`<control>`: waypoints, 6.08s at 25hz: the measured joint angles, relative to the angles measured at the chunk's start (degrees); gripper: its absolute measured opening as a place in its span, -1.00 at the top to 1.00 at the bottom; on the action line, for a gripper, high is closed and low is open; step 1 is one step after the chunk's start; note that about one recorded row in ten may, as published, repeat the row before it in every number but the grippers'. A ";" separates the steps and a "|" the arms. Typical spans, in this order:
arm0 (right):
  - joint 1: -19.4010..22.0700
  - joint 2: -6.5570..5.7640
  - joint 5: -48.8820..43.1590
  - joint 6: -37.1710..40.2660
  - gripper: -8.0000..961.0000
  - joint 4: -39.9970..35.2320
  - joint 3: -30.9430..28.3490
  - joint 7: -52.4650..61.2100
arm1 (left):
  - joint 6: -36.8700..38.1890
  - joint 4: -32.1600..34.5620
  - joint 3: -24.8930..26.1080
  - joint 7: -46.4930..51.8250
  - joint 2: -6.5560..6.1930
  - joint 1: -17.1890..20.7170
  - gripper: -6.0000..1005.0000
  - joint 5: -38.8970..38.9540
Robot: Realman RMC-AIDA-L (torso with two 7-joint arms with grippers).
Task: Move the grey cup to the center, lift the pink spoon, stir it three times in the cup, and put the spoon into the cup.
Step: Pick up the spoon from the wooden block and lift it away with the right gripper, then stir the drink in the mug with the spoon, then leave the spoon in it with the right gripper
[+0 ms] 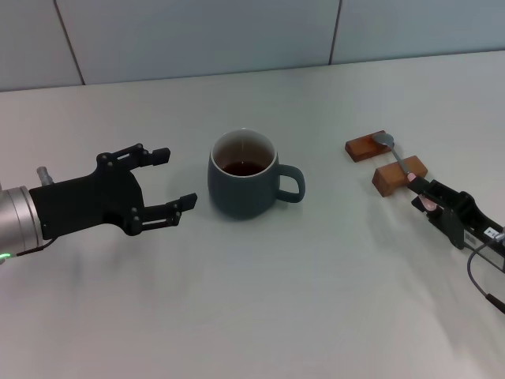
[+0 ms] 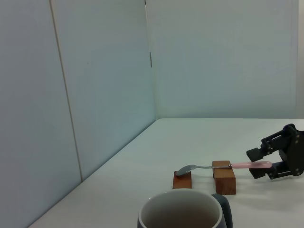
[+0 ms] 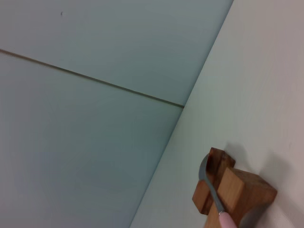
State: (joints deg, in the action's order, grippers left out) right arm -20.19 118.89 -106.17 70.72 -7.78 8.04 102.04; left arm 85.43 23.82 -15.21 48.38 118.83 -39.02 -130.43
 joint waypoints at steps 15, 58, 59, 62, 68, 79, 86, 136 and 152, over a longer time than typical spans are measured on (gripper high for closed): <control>0.71 0.47 0.50 -1.27 0.73 0.54 -0.67 -2.83 | 0.00 0.00 -0.65 -0.99 0.00 0.38 -0.63 0.00; -7.98 -1.61 -23.41 43.53 0.73 -107.89 36.44 45.19 | 0.10 -0.66 -0.61 -0.13 0.00 -0.05 -0.63 0.63; -9.17 -1.65 -23.99 43.81 0.73 -107.96 37.82 45.86 | 0.10 -0.71 -0.61 -0.13 0.00 -0.11 -0.63 0.63; -12.77 -1.90 -27.50 43.96 0.73 -107.02 43.26 48.33 | 0.10 -0.81 -0.61 -0.12 0.04 -0.13 -0.63 0.63; -23.38 -1.94 -33.96 47.16 0.73 -98.36 46.96 51.70 | 0.09 -1.41 -0.65 -0.12 0.09 -0.19 -0.63 0.63; -37.99 -5.31 -39.71 45.51 0.73 -72.94 45.75 52.00 | -0.06 -1.42 -1.38 -0.12 0.09 -0.17 -0.63 0.61; -45.52 -11.40 -39.38 45.15 0.73 -56.07 39.65 52.18 | -0.16 -1.40 -1.49 -0.12 0.09 -0.35 -0.63 0.61; -53.84 -12.27 -43.58 26.10 0.73 -25.26 48.84 48.92 | -0.06 -1.49 -2.19 0.01 0.06 -0.79 -0.63 0.61; -57.19 -10.73 -45.81 23.45 0.73 -20.49 49.48 49.02 | -0.31 -2.20 -2.19 -0.21 0.09 -0.86 -0.63 0.44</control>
State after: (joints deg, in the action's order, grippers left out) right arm -77.38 108.17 -151.98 94.17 -28.27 57.52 151.07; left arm 85.11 21.62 -17.40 48.17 118.91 -39.88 -129.98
